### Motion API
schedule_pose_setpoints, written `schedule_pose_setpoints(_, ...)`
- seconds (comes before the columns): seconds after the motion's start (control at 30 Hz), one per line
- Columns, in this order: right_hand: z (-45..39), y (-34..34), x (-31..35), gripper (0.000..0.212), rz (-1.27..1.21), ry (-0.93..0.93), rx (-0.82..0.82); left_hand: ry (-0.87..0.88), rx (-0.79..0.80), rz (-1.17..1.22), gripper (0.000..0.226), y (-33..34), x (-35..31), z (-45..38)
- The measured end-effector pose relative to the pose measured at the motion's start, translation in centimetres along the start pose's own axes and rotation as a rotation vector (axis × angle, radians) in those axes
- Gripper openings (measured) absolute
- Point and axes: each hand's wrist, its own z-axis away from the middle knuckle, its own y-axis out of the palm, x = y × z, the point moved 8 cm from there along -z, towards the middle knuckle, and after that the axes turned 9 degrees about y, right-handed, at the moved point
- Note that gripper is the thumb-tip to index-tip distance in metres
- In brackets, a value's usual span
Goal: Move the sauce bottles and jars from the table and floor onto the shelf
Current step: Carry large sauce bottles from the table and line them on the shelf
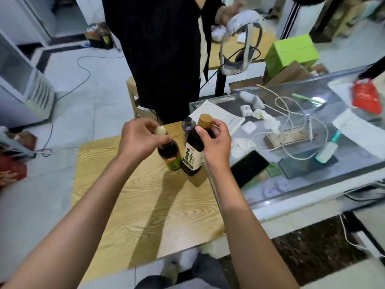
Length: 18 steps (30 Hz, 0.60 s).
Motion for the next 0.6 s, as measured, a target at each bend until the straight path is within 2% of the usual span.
schedule_pose_setpoints(0.2, 7.1, -0.4, 3.9, 0.029, 0.044, -0.156, -0.088, 0.149, -0.005, 0.228, 0.027, -3.5, -4.3, 2.5)
schedule_pose_setpoints(0.33, 11.9, -2.3, 5.5, 0.031, 0.198, -0.279, -0.176, 0.248, 0.089, 0.341, 0.030, -1.9, -6.7, 4.8)
schedule_pose_setpoints(0.47, 17.3, -6.0, 6.9, 0.025, 0.227, -0.347, -0.248, 0.311, 0.199, 0.413, 0.033, 0.3, -9.4, 7.7)
schedule_pose_setpoints(0.6, 23.3, -11.4, 9.3, 0.019, 0.255, -0.388, -0.373, 0.398, 0.296, 0.466, 0.033, 2.2, -15.4, 12.4)
